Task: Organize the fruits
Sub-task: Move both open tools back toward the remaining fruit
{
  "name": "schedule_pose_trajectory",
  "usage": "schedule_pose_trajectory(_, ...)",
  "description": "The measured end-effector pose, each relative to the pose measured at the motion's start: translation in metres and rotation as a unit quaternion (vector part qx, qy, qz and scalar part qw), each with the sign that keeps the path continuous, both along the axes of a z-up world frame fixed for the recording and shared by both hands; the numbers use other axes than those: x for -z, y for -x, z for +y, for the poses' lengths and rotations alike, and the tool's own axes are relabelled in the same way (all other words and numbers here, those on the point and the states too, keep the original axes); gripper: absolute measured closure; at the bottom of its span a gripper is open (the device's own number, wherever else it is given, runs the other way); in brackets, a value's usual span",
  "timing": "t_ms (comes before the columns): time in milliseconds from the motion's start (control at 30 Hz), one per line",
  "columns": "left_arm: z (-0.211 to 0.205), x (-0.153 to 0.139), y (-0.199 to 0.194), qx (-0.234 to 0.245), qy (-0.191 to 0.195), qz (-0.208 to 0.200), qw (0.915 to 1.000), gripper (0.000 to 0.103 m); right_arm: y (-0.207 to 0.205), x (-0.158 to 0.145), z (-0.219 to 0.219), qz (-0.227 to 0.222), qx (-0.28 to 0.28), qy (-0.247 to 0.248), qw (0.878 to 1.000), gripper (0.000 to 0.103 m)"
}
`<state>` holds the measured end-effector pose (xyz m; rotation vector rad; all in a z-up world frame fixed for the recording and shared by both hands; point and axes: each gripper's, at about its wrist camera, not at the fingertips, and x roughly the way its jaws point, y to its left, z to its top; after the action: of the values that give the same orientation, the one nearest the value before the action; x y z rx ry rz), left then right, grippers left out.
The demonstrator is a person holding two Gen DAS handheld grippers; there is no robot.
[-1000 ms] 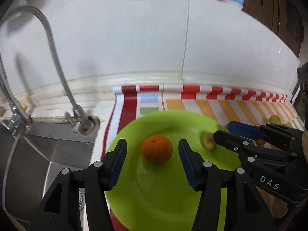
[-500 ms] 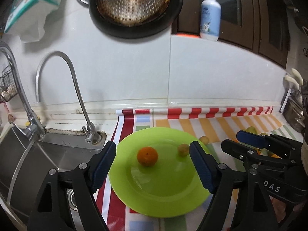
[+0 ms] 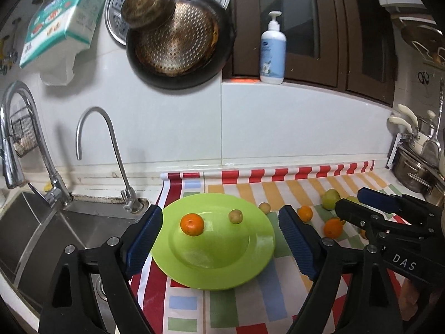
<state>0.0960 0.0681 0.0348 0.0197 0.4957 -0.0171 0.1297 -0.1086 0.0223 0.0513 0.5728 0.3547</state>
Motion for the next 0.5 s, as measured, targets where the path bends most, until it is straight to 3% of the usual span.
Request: schedule_pose_trajectory(500,-0.053,0.003,0.018,0.054,0.015,-0.017,0.9983,0.016,0.044,-0.001,-0.058,-0.024,0.072,0.024,0.997,0.052)
